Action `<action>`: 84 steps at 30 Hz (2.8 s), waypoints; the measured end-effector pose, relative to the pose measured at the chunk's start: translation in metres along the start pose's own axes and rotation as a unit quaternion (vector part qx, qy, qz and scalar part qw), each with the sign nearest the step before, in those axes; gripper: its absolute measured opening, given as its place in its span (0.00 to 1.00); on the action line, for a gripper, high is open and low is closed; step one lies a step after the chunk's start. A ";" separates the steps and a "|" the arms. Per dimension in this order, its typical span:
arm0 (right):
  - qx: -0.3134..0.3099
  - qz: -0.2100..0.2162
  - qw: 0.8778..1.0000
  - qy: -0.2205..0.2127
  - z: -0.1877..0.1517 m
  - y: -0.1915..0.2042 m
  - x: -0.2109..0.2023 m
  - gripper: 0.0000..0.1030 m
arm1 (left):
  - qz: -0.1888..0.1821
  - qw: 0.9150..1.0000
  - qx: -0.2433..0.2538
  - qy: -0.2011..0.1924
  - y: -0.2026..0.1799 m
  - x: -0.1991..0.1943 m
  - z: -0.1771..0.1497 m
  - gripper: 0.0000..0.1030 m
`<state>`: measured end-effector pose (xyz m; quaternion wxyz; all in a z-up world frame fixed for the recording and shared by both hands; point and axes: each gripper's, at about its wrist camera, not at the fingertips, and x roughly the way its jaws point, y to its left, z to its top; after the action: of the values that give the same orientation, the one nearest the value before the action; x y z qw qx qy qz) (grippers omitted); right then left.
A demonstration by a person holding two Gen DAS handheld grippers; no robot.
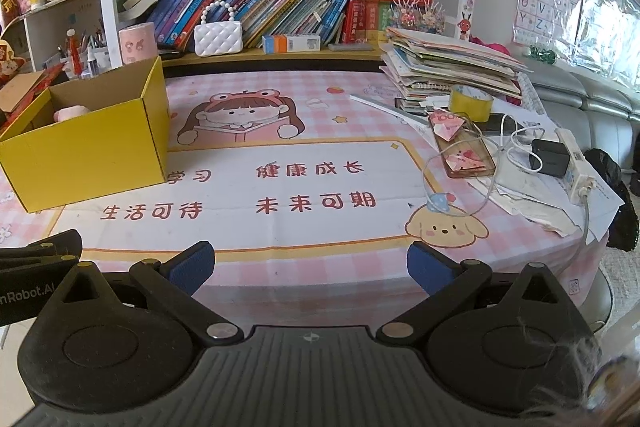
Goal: Organize objects
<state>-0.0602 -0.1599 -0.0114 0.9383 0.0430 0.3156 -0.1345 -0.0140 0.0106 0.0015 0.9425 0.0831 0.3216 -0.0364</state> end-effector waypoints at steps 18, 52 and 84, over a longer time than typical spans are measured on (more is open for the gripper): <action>-0.006 0.003 1.000 0.002 -0.002 -0.001 0.001 1.00 | 0.007 1.000 -0.004 0.005 0.004 -0.001 -0.002 1.00; -0.008 0.001 1.000 0.001 -0.001 0.000 0.000 1.00 | 0.005 1.000 -0.007 0.006 0.007 -0.001 -0.004 1.00; -0.010 -0.007 1.000 0.014 -0.002 0.005 0.007 1.00 | -0.002 1.000 -0.013 0.016 0.013 0.006 -0.002 1.00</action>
<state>-0.0549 -0.1564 -0.0169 0.9334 0.0335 0.3300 -0.1369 -0.0088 0.0236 -0.0021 0.9381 0.0710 0.3374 -0.0323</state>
